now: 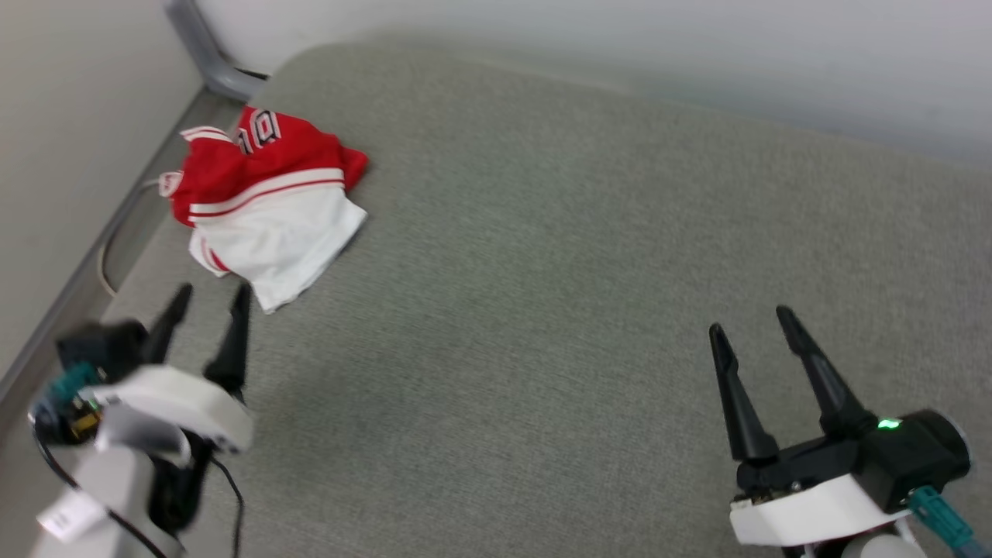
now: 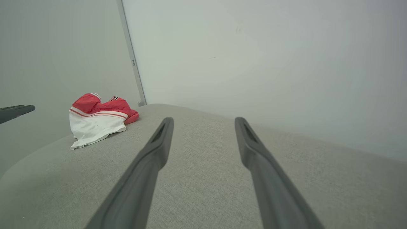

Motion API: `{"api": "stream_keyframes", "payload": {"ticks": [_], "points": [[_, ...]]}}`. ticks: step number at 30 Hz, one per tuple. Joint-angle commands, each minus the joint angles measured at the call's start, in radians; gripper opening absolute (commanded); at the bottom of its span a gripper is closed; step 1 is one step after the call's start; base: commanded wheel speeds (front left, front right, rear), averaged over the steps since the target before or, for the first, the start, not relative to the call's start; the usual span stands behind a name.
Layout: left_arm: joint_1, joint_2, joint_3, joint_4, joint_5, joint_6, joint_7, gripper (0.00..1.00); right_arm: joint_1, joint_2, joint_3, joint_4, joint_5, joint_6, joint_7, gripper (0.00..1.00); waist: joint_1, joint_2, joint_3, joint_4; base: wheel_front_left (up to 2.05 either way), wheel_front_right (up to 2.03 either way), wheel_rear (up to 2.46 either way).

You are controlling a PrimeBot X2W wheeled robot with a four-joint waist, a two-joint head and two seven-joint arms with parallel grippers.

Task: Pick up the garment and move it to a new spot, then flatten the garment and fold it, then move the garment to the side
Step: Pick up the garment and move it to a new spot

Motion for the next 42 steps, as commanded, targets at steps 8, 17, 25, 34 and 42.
{"api": "stream_keyframes", "payload": {"ticks": [8, 17, 25, 34, 42], "points": [[-0.292, 0.223, -0.126, 0.113, -0.214, 0.0, 0.331, 1.0, -0.071, 0.0, -0.008, -0.073, -0.061, -0.001, -0.002, 1.0, -0.0002, 0.0, 0.212, -0.115, 0.0, 0.0, 0.0], [-0.498, 0.362, -0.196, 0.237, -0.338, 0.0, 0.611, 1.0, -0.121, -0.008, -0.018, -0.125, -0.094, -0.001, -0.002, 1.0, -0.0002, 0.0, 0.358, -0.183, 0.0, 0.0, 0.0], [-0.56, 0.39, -0.222, 0.395, -0.401, 0.0, 0.748, 1.0, -0.143, -0.005, -0.033, -0.151, -0.103, -0.001, -0.002, 1.0, -0.0002, 0.0, 0.425, -0.228, 0.0, 0.0, 0.0], [-0.527, 0.351, -0.281, 0.411, -0.514, -0.002, 0.799, 0.0, -0.146, -0.003, -0.041, -0.135, -0.115, -0.001, -0.002, 1.0, -0.0002, 0.0, 0.411, -0.219, 0.0, 0.0, 0.0], [-0.561, 0.413, -0.283, 0.356, -0.539, 0.0, 0.597, 0.0, -0.13, -0.001, -0.037, -0.093, -0.098, -0.001, -0.002, 1.0, -0.0002, 0.0, 0.287, -0.213, 0.0, 0.0, 0.0]]}}
